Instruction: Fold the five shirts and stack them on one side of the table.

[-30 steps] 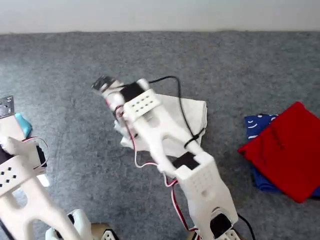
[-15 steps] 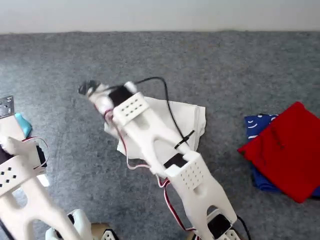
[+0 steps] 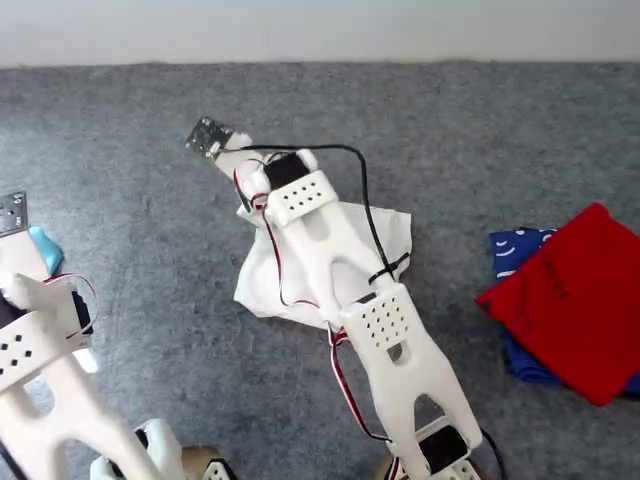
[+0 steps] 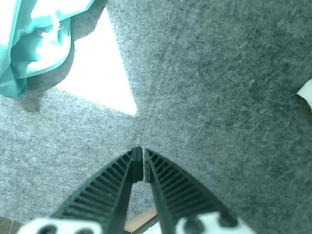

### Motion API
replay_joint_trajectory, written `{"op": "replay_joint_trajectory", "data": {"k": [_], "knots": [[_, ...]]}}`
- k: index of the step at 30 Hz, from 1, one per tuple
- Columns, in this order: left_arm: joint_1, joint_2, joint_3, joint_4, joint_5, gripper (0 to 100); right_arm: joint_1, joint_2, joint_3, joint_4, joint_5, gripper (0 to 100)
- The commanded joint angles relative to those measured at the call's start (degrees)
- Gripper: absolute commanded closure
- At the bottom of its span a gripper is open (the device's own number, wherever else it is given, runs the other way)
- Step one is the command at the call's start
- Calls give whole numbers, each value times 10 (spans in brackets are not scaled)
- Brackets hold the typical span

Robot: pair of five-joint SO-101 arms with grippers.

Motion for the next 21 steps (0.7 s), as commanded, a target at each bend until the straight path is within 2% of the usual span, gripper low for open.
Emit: {"op": "replay_joint_trajectory", "data": {"k": [1,5,11,21], "knots": [[0,-11,-1,5,-5,986,17,-17,-59,0,4,989],[-2,-11,-1,5,-5,986,22,-18,-138,52,4,989],[-3,-12,-1,6,-5,986,15,15,-148,132,3,989],[0,-12,-1,6,-5,986,35,100,-152,21,4,989]]}}
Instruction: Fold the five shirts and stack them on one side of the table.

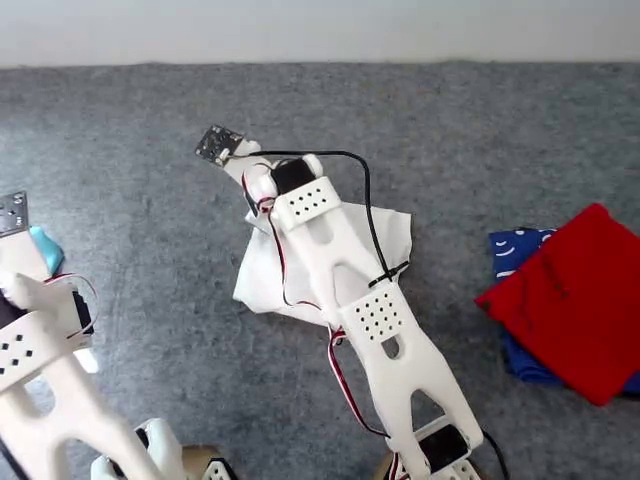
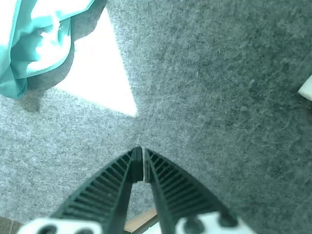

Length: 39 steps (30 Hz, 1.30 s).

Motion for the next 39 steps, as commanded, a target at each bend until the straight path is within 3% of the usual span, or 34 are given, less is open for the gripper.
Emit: {"op": "replay_joint_trajectory", "data": {"k": [1,9,12,16,20,30,39], "knots": [[0,-12,-1,6,-5,986,20,-10,-27,-24,4,989],[-2,-12,-1,6,-5,986,19,-80,-180,167,-76,987],[-2,-12,-1,6,-5,986,33,-102,-173,235,-85,986],[-1,-12,-1,6,-5,986,95,-124,-134,239,-120,976],[0,-12,-1,5,-5,986,148,-172,-62,239,-159,901],[0,-11,20,2,-5,986,170,-360,251,235,-233,856],[0,-11,21,2,-5,986,225,-363,271,235,-243,855]]}}
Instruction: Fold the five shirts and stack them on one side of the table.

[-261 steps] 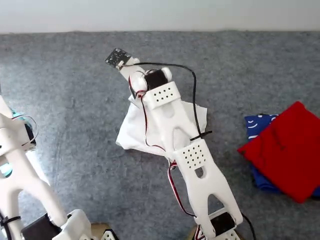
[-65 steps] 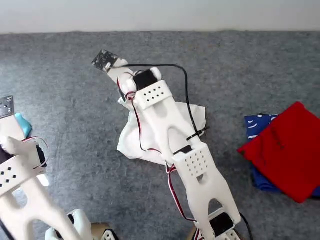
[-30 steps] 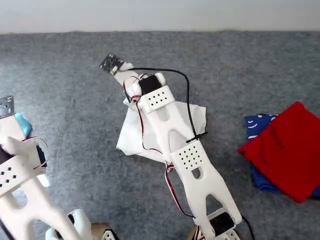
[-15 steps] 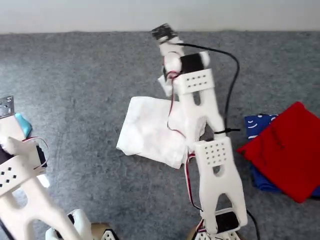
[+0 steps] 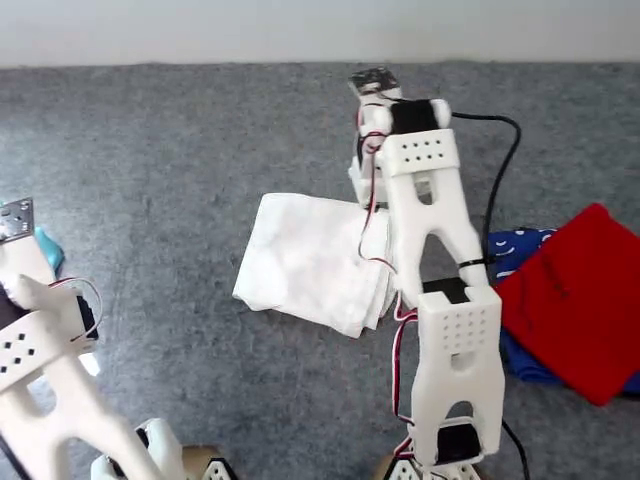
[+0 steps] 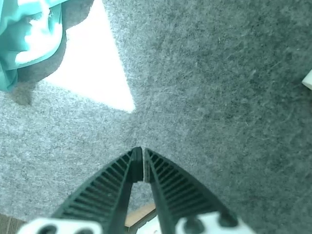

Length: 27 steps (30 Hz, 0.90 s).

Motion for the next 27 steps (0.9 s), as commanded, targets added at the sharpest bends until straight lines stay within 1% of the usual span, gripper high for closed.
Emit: {"op": "replay_joint_trajectory", "data": {"k": [1,10,16,20,22,25,27], "knots": [[0,-11,-3,2,-5,986,19,-34,4,23,-4,855],[1,-11,-3,2,-5,986,-3,38,10,22,-6,857],[1,-11,-3,1,-5,986,-29,60,10,17,-6,859],[1,-11,-3,1,-5,986,-31,74,10,6,-4,861],[1,-11,-3,1,-5,986,-28,76,10,1,-3,888],[1,-11,-3,1,-5,986,-19,76,10,-8,10,988],[1,-11,-3,1,-5,986,-13,76,10,-13,29,980]]}}
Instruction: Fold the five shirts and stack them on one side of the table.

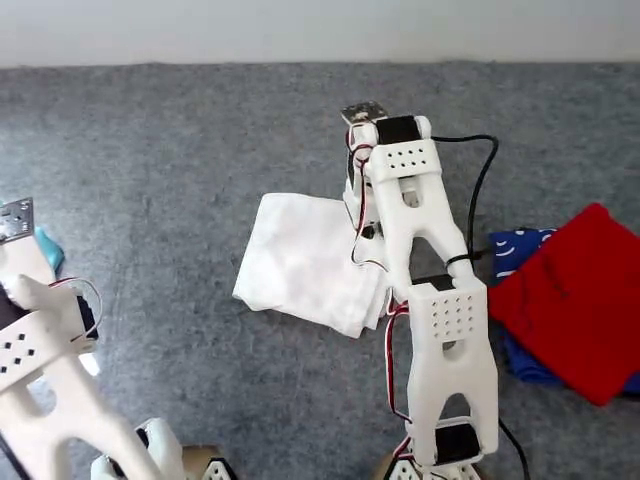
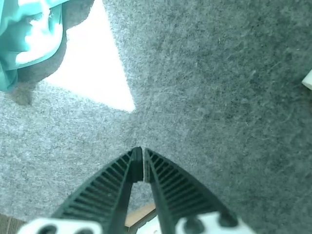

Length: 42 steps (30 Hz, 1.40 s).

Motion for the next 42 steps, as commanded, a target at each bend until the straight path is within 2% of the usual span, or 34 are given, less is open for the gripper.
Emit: {"op": "replay_joint_trajectory", "data": {"k": [1,8,16,18,22,24,29,34,42], "knots": [[1,-11,-3,1,-5,986,18,-8,-3,-10,32,987],[1,-11,-2,1,-5,986,80,-8,-3,-61,129,988],[1,-11,-2,1,-5,986,87,-12,-3,-72,157,981],[1,-11,-2,1,-5,986,78,-16,-4,-58,156,947],[1,-11,-2,1,-5,986,56,-32,-27,-2,125,806],[1,-11,-2,1,-5,986,44,-44,-46,20,110,782],[1,-11,-2,1,-5,986,21,-82,-61,27,107,840],[1,-12,-2,1,-5,986,12,-87,-59,11,110,991],[1,-12,-2,1,-5,986,96,57,-62,-73,132,989]]}}
